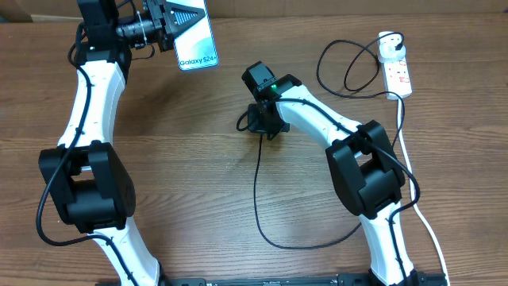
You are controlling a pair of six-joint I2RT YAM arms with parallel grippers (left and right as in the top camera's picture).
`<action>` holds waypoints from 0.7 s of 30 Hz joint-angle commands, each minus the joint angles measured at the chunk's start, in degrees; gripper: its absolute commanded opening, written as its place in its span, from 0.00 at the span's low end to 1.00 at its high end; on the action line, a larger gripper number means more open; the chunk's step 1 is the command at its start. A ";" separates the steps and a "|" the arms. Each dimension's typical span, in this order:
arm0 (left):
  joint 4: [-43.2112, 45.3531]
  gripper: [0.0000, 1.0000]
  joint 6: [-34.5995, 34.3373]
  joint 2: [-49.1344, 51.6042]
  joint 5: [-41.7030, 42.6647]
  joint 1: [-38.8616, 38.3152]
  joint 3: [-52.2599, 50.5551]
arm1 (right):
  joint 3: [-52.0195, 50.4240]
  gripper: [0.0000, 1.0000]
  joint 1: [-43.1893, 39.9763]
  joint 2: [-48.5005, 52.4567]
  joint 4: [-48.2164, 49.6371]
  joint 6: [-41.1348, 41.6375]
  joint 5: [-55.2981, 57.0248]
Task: Plug charger to phone and switch on socket
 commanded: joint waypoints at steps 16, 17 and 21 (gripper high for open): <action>0.46 0.04 0.46 -0.50 2.14 0.00 -0.15 | 0.37 0.04 -8.46 -1.55 -0.28 -22.84 -47.23; 0.46 0.04 0.46 -0.50 2.21 0.00 -0.15 | 0.37 0.04 -8.70 -2.54 -0.33 -23.50 -48.94; 0.48 0.04 0.50 -0.50 2.16 -0.02 -0.15 | 0.37 0.04 -8.87 -6.86 -0.31 -25.59 -55.67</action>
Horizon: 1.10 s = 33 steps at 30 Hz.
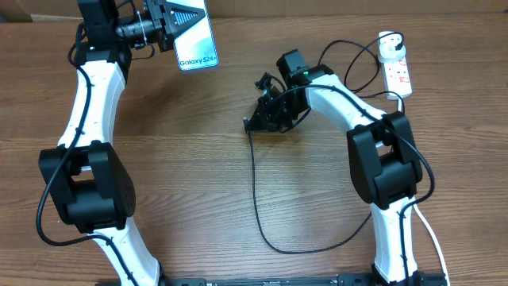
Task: Plug charger to phone and switch on socket
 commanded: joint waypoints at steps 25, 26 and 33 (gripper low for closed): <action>-0.24 0.04 -2.05 -0.50 -6.25 -2.32 -0.15 | 1.11 0.04 3.91 -18.27 9.14 9.33 -14.58; -0.20 0.05 -2.60 -0.50 -6.69 -2.64 -0.15 | 1.11 0.04 3.96 -18.27 10.12 10.34 -14.60; -0.17 0.05 -2.73 -0.50 -6.69 -3.17 -0.15 | 1.11 0.04 3.80 -18.27 17.42 15.32 -17.57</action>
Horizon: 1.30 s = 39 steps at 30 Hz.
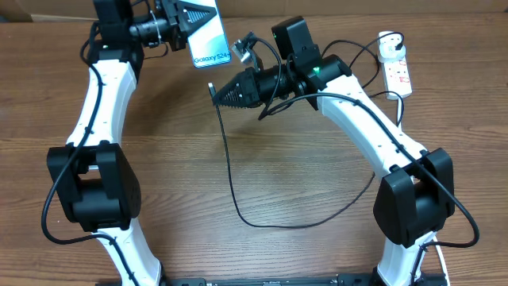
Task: Plug charger to phone and switch on socket
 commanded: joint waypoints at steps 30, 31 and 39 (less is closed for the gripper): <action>0.39 0.04 -1.05 -0.50 3.13 0.42 -0.13 | 1.11 0.04 -3.43 -1.75 4.39 3.61 -2.58; 0.39 0.05 -1.05 -0.50 3.13 0.42 -0.13 | 1.11 0.04 -3.39 -1.75 4.44 3.58 -2.58; 0.37 0.04 -2.10 -0.50 2.69 0.42 -0.13 | 1.11 0.04 -1.44 -1.75 4.79 3.61 0.72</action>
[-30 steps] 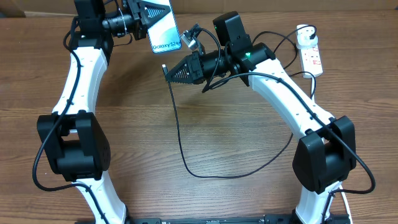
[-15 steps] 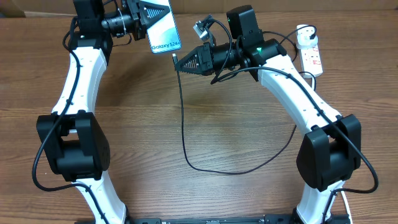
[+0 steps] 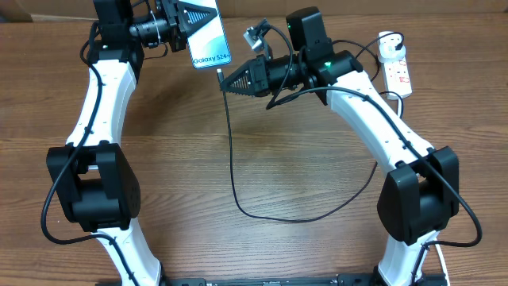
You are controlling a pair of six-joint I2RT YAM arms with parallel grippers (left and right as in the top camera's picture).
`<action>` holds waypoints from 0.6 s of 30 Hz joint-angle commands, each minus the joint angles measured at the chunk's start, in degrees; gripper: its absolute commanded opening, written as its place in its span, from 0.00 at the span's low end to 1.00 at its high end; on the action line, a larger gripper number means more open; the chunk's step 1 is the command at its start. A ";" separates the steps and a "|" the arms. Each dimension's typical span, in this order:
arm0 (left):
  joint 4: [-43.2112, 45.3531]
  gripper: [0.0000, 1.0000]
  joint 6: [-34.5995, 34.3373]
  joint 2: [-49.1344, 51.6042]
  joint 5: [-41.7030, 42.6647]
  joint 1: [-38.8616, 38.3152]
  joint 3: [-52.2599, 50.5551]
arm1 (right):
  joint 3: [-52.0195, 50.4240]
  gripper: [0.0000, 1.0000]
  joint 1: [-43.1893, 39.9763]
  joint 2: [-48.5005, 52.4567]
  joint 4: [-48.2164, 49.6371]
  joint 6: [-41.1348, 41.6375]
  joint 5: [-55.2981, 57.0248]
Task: Plug charger to phone and switch on socket
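A phone (image 3: 208,38) with a light screen reading "Galaxy S24+" is held above the table's far left, my left gripper (image 3: 189,17) shut on its upper part. My right gripper (image 3: 227,81) is shut on the plug end of the black charger cable (image 3: 232,151), just below the phone's bottom edge. Whether the plug is inside the port cannot be told. The cable hangs down, loops over the table and runs back to the white socket strip (image 3: 397,70) at the far right, where a white adapter (image 3: 389,41) sits plugged in.
The table top (image 3: 182,183) is brown wood. A white lead (image 3: 413,175) runs from the strip down the right side. Both white arms reach in from the near edge, left (image 3: 95,103) and right (image 3: 373,119).
My right gripper has moved a little right and up with the plug, from below and left of the phone to right under its bottom edge. The phone has barely shifted.
My right gripper was down on the table at the cable's end while the left held the phone aloft. It then rose with the plug in its grip and swung left toward the phone. Now the plug sits at the phone's bottom edge.
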 commanded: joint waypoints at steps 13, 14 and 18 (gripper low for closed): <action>-0.02 0.04 -1.22 -0.50 1.38 0.31 -0.13 | 1.14 0.04 2.89 -2.08 -0.83 0.07 9.38; -0.02 0.04 -1.22 -0.50 1.40 0.31 -0.13 | 1.14 0.04 2.93 -2.23 -1.22 0.04 10.19; -0.02 0.04 -1.22 -0.50 1.62 0.31 -0.13 | 1.18 0.04 2.93 -3.39 -1.66 -0.17 10.88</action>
